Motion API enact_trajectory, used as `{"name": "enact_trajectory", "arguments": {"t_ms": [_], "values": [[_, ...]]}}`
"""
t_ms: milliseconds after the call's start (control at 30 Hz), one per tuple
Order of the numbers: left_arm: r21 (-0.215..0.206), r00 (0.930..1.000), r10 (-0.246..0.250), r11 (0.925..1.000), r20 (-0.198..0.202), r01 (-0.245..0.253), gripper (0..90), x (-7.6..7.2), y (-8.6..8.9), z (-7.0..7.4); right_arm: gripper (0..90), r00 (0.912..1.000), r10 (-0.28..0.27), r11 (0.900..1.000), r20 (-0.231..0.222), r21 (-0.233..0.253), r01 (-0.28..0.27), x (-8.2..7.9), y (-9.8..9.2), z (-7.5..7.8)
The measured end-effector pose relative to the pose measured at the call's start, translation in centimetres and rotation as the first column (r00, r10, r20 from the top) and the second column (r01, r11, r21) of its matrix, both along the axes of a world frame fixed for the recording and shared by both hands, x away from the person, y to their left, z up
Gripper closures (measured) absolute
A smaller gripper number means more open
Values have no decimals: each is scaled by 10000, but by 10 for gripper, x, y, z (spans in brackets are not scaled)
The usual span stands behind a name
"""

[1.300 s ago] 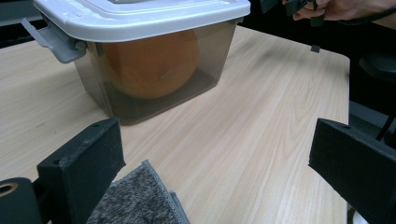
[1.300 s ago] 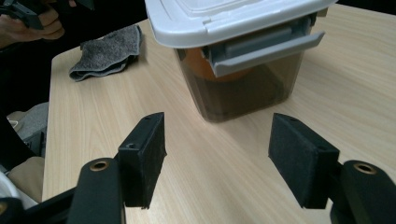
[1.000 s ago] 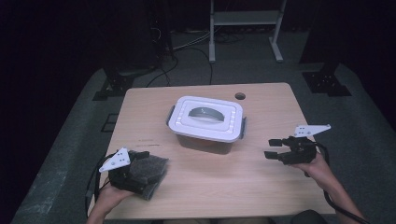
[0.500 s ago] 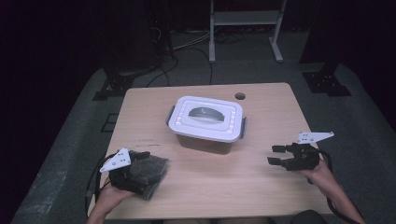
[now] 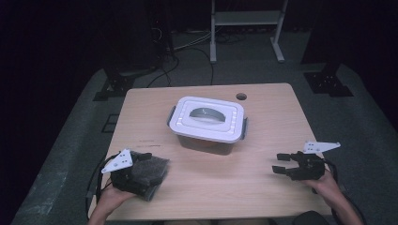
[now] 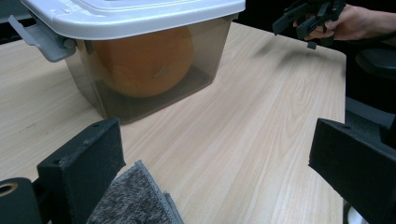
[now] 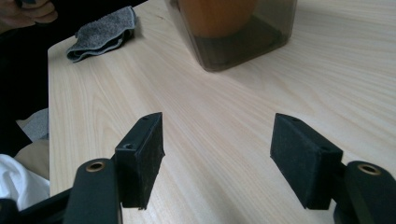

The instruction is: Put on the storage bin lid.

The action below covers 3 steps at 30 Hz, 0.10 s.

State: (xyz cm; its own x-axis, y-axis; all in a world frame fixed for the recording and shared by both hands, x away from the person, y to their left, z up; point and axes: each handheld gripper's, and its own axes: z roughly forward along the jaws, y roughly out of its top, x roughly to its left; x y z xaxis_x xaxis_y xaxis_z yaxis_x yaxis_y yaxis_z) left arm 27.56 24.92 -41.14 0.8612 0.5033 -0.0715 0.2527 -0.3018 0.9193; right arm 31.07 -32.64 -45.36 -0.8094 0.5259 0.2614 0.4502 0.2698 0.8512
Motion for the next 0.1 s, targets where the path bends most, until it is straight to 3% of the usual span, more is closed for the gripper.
{"name": "enact_trajectory", "arguments": {"t_ms": [100], "values": [[-13,10000,18,10000,-12,-18,25,0,1,0,331,10000,19,10000,57,75,-20,-3,1,-2]]}}
